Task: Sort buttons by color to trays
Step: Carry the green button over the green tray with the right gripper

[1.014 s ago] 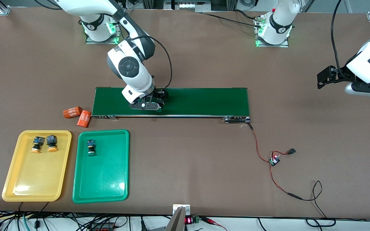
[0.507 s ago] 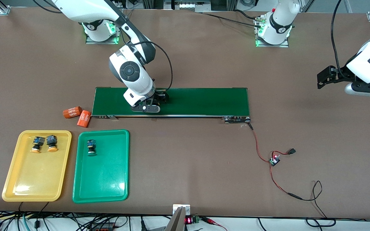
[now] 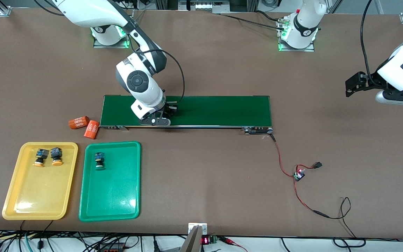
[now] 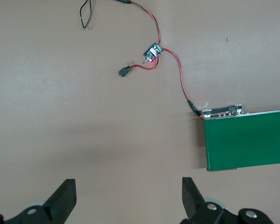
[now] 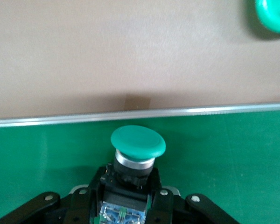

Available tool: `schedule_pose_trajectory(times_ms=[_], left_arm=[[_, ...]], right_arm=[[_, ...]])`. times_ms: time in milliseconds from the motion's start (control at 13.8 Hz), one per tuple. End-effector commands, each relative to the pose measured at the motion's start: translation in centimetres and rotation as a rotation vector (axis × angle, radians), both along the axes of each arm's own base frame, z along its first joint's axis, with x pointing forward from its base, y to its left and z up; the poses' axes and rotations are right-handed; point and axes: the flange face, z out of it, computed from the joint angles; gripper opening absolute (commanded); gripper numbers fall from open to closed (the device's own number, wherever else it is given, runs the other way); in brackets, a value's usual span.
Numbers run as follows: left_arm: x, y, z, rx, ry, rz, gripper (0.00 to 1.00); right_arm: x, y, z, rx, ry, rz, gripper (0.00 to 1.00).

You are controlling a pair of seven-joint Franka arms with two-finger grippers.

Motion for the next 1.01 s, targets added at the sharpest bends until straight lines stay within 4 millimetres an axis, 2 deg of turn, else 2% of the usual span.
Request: schedule_pose_trajectory(times_ms=[0, 217, 362, 435, 580, 652, 942], left_arm=[[0.2, -0.3, 0.5, -0.007, 0.008, -0.006, 1.00], [0.2, -0.3, 0.6, -0.009, 0.007, -0.006, 1.00], [0.2, -0.3, 0.6, -0.009, 0.007, -0.007, 1.00], [0.2, -0.3, 0.6, -0.009, 0.007, -0.007, 1.00], [0.2, -0.3, 0.6, -0.009, 0.007, -0.007, 1.00], [0.2, -0.3, 0.6, -0.009, 0.007, -0.007, 1.00], [0.2, -0.3, 0.6, -0.009, 0.007, -0.007, 1.00]], right_arm=[[2.3, -1.1, 3.9, -0.013, -0.028, 0.036, 0.14], [6.5, -4.3, 7.6, -0.037, -0.039, 0.126, 0.14], [8.7, -6.8, 8.4, -0.047, -0.067, 0.177, 0.14], [9.8, -8.5, 8.2, -0.055, -0.075, 0.200, 0.14], [13.0, -13.5, 6.0, -0.084, -0.077, 0.243, 0.14], [14.3, -15.2, 5.0, -0.090, -0.077, 0.291, 0.14], [17.3, -18.6, 3.6, -0.094, -0.091, 0.313, 0.14]])
